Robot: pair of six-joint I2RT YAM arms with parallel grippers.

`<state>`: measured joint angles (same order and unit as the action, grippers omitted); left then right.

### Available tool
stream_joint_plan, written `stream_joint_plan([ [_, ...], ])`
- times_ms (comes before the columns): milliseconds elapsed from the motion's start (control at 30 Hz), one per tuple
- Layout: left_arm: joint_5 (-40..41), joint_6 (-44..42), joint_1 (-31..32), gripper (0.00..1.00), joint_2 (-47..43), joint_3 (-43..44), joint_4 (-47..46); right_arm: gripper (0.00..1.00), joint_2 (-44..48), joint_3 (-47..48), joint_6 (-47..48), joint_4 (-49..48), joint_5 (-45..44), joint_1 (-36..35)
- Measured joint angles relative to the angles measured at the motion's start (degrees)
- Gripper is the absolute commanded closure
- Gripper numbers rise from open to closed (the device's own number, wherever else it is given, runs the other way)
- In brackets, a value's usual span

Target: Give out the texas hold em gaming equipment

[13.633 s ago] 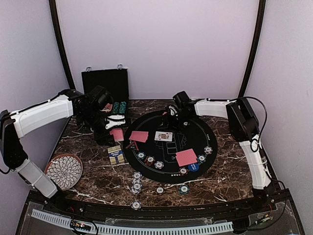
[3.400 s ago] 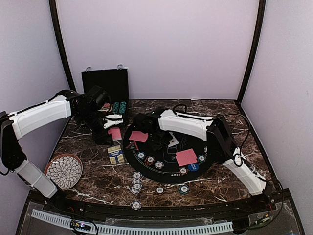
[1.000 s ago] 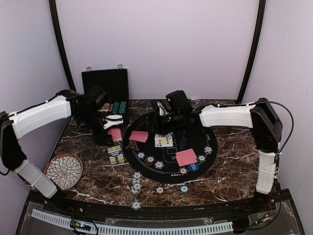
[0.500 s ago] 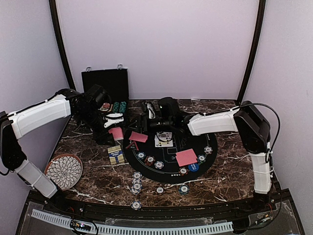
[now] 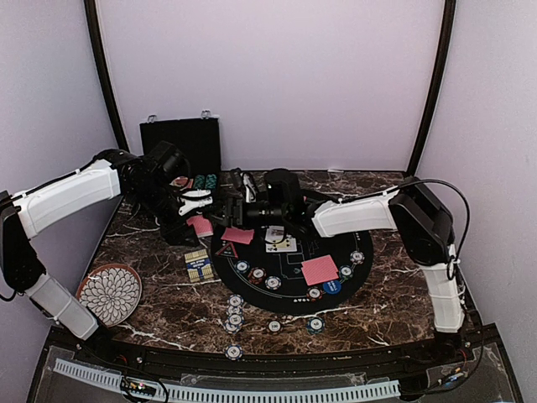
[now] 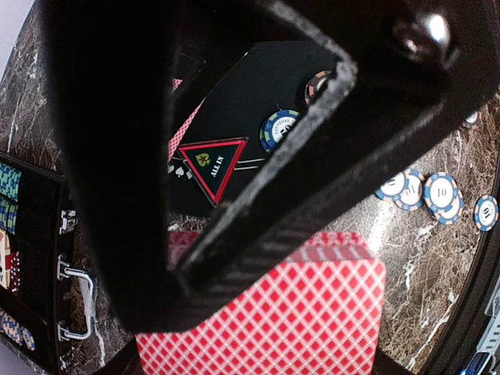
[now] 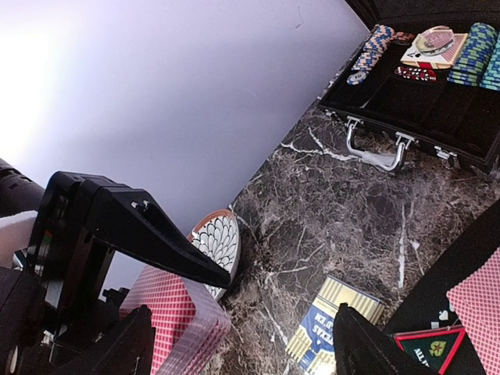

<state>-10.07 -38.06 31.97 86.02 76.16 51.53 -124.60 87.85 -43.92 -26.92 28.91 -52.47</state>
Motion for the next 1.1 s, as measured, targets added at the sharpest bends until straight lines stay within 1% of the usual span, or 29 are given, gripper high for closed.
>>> stream_joint_plan([
  [200,0.02,0.0,0.0,1.0,0.0,0.0,0.0,0.21,-2.51,1.07,-0.13,-4.42,-0.04,-0.79],
  [233,0.02,0.0,0.0,1.0,0.0,0.0,0.0,0.16,-2.86,1.07,-0.11,-5.18,-0.02,-0.9],
  [267,0.04,-0.02,0.0,1.0,0.0,0.0,0.0,0.18,-3.17,1.07,-0.15,-5.9,-2.56,-1.09],
  [300,0.04,-0.02,0.0,1.0,0.0,0.0,0.0,0.18,-3.41,1.16,-0.46,-6.47,-1.42,-1.31],
  [333,-0.13,-0.04,0.0,1.0,0.0,0.04,-0.02,0.19,-3.8,1.29,-1.51,-6.88,3.13,-1.14],
  [400,-0.28,-0.02,0.0,1.0,0.0,0.17,-0.17,0.19,-4.44,1.4,-13.29,-8.09,10.27,-1.2],
  [467,-0.22,-0.02,0.0,1.0,0.0,0.17,-0.15,0.2,-5.18,1.75,-22.86,-9.14,15.23,-1.53],
  [567,-0.22,-0.07,0.0,1.0,0.0,0.17,0.42,0.21,-6.21,3.02,-30.88,-9.81,19.08,-1.92],
  [667,-0.26,-0.04,0.02,1.0,0.0,0.17,0.72,0.21,-6.58,3.52,-35.3,-10.03,21.16,-1.92],
  [767,-0.42,-0.04,0.02,1.0,0.0,0.17,0.92,0.22,-6.6,3.65,-37.03,-9.66,21.92,-1.92],
  [933,-0.39,-0.04,0.0,1.0,0.0,0.17,1.01,0.22,-6.6,4.07,-36.94,-8.55,22.08,-1.9],
  [1033,-0.35,-0.07,0.0,1.0,0.0,0.17,1.16,0.22,-6.56,4.07,-35.15,-6.56,21.86,-1.64],
  [1100,-0.13,-0.07,0.0,1.0,0.0,0.17,1.11,0.2,-6.23,4.07,-32.65,-3.82,21.42,-1.09],
])
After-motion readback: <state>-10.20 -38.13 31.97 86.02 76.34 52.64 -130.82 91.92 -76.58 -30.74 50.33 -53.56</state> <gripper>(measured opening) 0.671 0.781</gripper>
